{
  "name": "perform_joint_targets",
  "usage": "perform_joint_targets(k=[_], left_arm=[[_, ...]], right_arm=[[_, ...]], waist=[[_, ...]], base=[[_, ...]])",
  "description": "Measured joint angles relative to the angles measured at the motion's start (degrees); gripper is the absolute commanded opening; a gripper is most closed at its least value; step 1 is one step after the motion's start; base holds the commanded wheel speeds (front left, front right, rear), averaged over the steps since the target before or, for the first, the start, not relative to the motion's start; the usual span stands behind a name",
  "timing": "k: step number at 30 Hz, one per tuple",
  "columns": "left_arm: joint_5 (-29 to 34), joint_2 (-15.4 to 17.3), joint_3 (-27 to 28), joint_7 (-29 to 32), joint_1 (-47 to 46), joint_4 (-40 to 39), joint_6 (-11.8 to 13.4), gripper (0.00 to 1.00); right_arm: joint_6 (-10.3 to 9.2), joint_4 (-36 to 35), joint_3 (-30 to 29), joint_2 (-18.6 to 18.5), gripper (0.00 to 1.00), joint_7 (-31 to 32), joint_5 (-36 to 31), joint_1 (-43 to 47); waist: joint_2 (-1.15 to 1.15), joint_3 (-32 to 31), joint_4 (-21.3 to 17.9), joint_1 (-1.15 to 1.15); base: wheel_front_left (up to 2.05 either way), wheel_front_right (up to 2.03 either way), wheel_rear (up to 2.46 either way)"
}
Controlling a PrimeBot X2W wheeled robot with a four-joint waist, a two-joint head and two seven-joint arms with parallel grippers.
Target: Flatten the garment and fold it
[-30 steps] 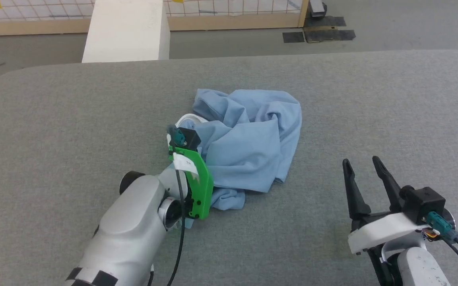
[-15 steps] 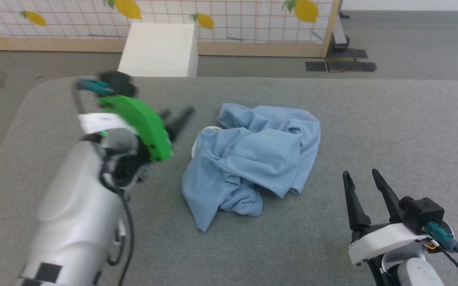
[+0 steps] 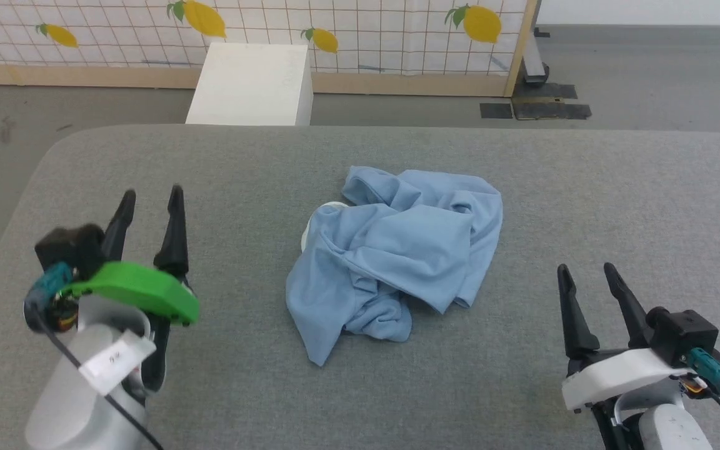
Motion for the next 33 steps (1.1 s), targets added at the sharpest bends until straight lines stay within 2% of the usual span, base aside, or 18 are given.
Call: perform_joint_targets(k=[12,21,23,26,33], left_arm=[[2.99,-3.39,4.82,-1.29,10.48,-2.85,0.0,1.0],[6.01,-5.53,6.95,-1.3,11.41,-4.41,-1.11,1.0],[6.31,-5.8,7.04,-1.3,11.36,-4.47,-1.3,1.0],[6.5,-6.1,7.13,-1.3,11.09,-4.52,-1.62,1.0],[7.0,-7.77,7.24,-1.3,9.46,-4.91,-2.53,1.0]], right_arm=[[0.0,0.03,-0.36,0.0,1.0,0.01,-0.15,1.53],[0.0,2.9,0.8,-0.01,1.0,0.81,-1.35,-1.15],[0.0,4.42,1.63,-0.01,1.0,3.45,-1.77,-3.83],[0.0,6.58,3.49,-0.03,1.0,10.61,-2.99,-9.37],[0.0,11.94,6.7,0.01,1.0,34.08,-7.92,-21.87]], waist=[[0.0,-0.2,-1.1,0.0],[0.0,1.5,-0.87,0.0],[0.0,2.15,-0.82,0.0],[0.0,3.44,-0.65,0.0],[0.0,7.16,0.37,0.0]], base=[[0.0,0.0,0.0],[0.0,0.0,0.0],[0.0,0.0,0.0],[0.0,0.0,0.0],[0.0,0.0,0.0]])
